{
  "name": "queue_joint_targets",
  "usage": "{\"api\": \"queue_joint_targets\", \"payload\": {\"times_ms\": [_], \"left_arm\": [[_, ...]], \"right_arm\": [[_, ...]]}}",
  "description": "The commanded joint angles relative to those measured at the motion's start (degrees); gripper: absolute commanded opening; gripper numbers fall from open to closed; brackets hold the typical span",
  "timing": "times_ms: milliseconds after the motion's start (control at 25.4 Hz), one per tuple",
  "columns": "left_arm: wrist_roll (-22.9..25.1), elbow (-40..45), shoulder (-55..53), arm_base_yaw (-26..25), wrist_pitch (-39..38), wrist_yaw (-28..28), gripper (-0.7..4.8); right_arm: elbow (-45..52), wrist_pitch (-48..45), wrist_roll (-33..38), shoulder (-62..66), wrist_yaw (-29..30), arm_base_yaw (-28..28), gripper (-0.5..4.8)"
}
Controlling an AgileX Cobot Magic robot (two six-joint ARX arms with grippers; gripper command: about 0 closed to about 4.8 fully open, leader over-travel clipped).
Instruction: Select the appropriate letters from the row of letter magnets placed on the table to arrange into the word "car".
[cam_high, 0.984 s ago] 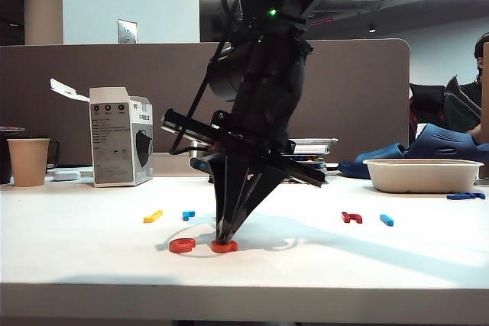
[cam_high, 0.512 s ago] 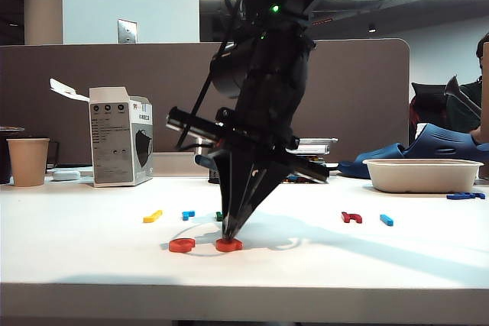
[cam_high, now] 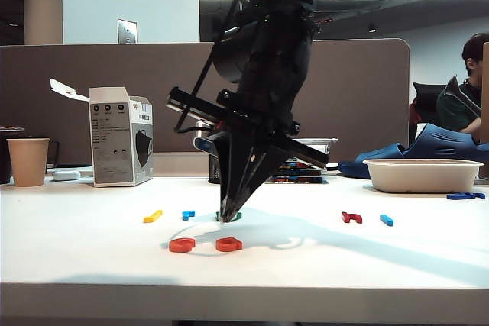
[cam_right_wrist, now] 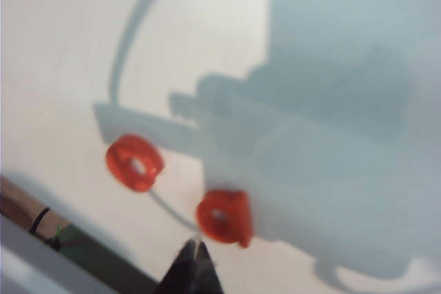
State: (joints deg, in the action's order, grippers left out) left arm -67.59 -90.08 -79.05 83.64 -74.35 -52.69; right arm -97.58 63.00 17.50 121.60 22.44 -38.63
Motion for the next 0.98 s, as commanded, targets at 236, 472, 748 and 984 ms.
{"api": "queue_joint_targets", "payload": {"times_ms": [236,472,748,984], "left_arm": [[0.07,-0.13,0.09,0.0,0.28,-0.44,-0.05],[0.07,-0.13,0.09,0.0,0.28,-0.42,-0.05],[0.07,-0.13,0.09,0.0,0.28,-0.42,-0.05],[0.07,-0.13,0.11,0.0,0.31,-0.44,-0.05]], "right_arm": [[-0.04,0.39,-0.13,-0.39,-3.23,1.86,-0.06],[1.51,0.87,-0.17,-0.11,-3.21,2.27,-0.06],[3.13,-0.24,-1.03,-0.11,-2.78,2.27,-0.06],[3.13,-2.32,-0.98,0.09,-0.39,2.23,-0.06]]}}
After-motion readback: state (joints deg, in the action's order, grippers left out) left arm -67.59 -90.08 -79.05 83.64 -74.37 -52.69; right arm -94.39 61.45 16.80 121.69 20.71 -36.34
